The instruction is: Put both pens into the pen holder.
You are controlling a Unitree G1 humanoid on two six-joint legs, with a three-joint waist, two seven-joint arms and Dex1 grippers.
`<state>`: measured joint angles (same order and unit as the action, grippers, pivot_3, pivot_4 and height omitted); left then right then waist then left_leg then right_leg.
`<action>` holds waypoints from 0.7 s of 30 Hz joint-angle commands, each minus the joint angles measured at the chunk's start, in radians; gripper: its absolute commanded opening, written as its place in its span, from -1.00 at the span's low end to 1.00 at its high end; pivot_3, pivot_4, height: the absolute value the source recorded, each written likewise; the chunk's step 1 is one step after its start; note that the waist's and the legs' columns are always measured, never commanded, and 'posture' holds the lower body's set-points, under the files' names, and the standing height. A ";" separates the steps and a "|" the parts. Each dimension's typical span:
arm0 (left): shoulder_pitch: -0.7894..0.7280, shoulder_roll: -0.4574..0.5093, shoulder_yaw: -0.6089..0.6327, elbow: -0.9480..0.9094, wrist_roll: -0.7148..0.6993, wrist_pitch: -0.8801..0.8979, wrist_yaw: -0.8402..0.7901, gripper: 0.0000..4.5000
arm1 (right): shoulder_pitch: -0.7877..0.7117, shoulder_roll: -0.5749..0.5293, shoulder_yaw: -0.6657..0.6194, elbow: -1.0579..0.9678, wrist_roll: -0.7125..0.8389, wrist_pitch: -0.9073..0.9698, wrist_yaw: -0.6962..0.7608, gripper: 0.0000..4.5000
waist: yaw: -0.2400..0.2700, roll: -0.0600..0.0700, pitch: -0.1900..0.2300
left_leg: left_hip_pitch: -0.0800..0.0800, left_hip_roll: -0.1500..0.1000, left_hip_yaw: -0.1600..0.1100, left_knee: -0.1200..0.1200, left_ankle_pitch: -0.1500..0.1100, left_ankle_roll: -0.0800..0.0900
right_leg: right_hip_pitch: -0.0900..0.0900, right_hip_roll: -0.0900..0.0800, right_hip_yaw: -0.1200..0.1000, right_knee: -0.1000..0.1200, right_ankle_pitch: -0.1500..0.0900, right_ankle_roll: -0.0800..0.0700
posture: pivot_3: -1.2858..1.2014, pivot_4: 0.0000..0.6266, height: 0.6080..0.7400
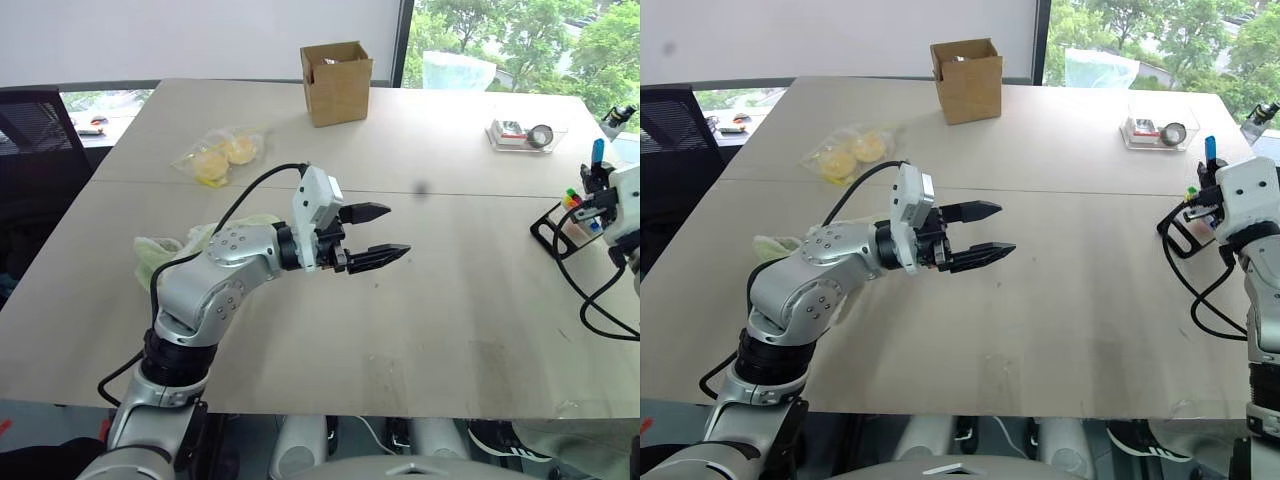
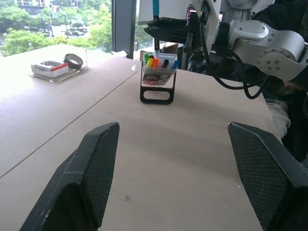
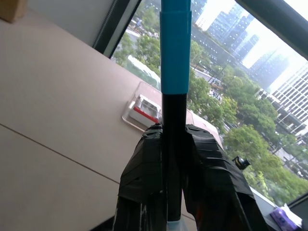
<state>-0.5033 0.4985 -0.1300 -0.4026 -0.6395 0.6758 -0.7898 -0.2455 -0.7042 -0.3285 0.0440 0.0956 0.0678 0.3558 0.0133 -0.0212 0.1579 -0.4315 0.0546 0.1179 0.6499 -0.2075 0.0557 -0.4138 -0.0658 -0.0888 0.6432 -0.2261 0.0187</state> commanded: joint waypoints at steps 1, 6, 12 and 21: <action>-0.008 -0.003 0.011 -0.037 0.004 -0.021 -0.001 0.66 | -0.021 -0.026 -0.017 0.052 -0.018 -0.099 0.011 -0.78 | 0.000 0.000 0.000 | 0.000 0.000 0.000 0.000 0.000 0.000 | 0.000 0.000 0.000 0.000 0.000 0.000 | 0.03 -0.52 1.00; 0.001 -0.001 0.022 -0.044 0.007 -0.021 0.007 0.67 | -0.015 -0.020 -0.023 0.069 -0.020 -0.153 0.007 0.26 | 0.000 0.000 0.000 | 0.000 0.000 0.000 0.000 0.000 0.000 | 0.000 0.000 0.001 0.000 0.000 0.000 | 0.03 -0.52 1.00; 0.018 0.001 0.039 -0.049 0.003 -0.023 0.021 0.67 | -0.015 0.007 -0.020 -0.101 0.048 -0.047 0.014 0.98 | -0.001 0.001 0.000 | 0.000 0.000 0.000 0.000 0.000 0.000 | 0.000 0.000 0.001 0.001 0.000 0.000 | 0.03 -0.52 1.00; 0.275 0.012 0.165 -0.160 0.088 -0.050 0.207 0.90 | 0.039 0.041 0.140 -0.501 0.344 0.366 0.179 1.00 | -0.001 0.001 -0.001 | 0.001 0.002 -0.001 0.000 0.000 0.000 | 0.000 0.001 0.001 0.001 0.002 -0.003 | 0.03 -0.52 1.00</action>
<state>-0.2720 0.5124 -0.0334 -0.4875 -0.5187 0.6138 -0.6179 -0.2367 -0.6470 -0.1930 -0.3813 0.3866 0.3777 0.5003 0.0121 -0.0199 0.1571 -0.4311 0.0566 0.1171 0.6495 -0.2077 0.0557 -0.4139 -0.0654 -0.0883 0.6439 -0.2242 0.0151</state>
